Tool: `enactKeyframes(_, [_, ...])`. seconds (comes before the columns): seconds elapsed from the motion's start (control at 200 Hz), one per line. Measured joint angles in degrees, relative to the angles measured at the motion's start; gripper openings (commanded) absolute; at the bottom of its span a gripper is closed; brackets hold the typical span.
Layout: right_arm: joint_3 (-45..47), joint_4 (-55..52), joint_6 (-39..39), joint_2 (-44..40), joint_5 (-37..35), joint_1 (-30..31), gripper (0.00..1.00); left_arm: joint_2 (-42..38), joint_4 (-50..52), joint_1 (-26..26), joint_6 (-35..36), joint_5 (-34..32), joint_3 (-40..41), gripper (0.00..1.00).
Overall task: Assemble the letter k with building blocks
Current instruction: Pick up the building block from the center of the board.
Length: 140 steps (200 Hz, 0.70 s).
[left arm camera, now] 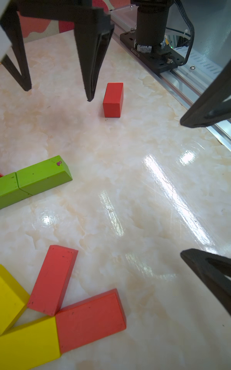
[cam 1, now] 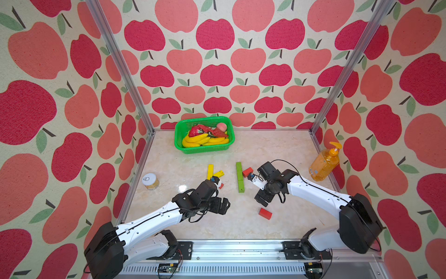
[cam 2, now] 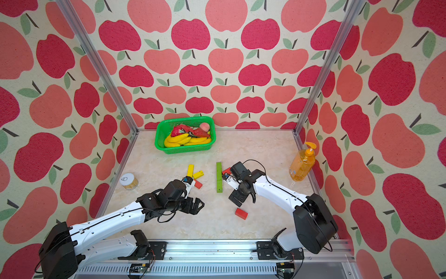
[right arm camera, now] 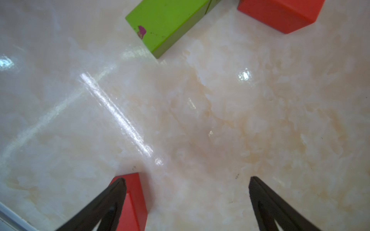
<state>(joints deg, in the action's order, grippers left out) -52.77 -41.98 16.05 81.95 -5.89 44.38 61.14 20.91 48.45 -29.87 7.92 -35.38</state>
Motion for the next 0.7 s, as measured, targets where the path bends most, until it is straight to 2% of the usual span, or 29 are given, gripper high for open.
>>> enactKeyframes(0.095, [1.6,-3.0,1.6,-1.2,-0.2,3.7,0.99,0.0,0.2,-0.4,0.7,-0.1,0.0,0.98])
enactKeyframes(0.245, [3.7,-5.3,4.0,-2.4,2.2,5.8,0.98,0.0,0.4,-0.9,1.0,-0.2,0.0,0.98])
enactKeyframes(0.5, [5.3,-7.6,5.4,4.6,3.1,6.5,0.93,-0.1,1.2,-1.0,1.1,-1.1,-0.1,0.98])
enactKeyframes(0.61, [5.5,-7.6,5.6,4.6,3.5,6.4,0.86,-0.9,2.5,-1.1,1.1,-1.4,-0.3,0.98])
enactKeyframes(0.7, [5.5,-7.5,5.9,4.6,4.0,6.1,0.75,-2.1,3.5,-1.1,1.1,-1.7,-0.3,0.98])
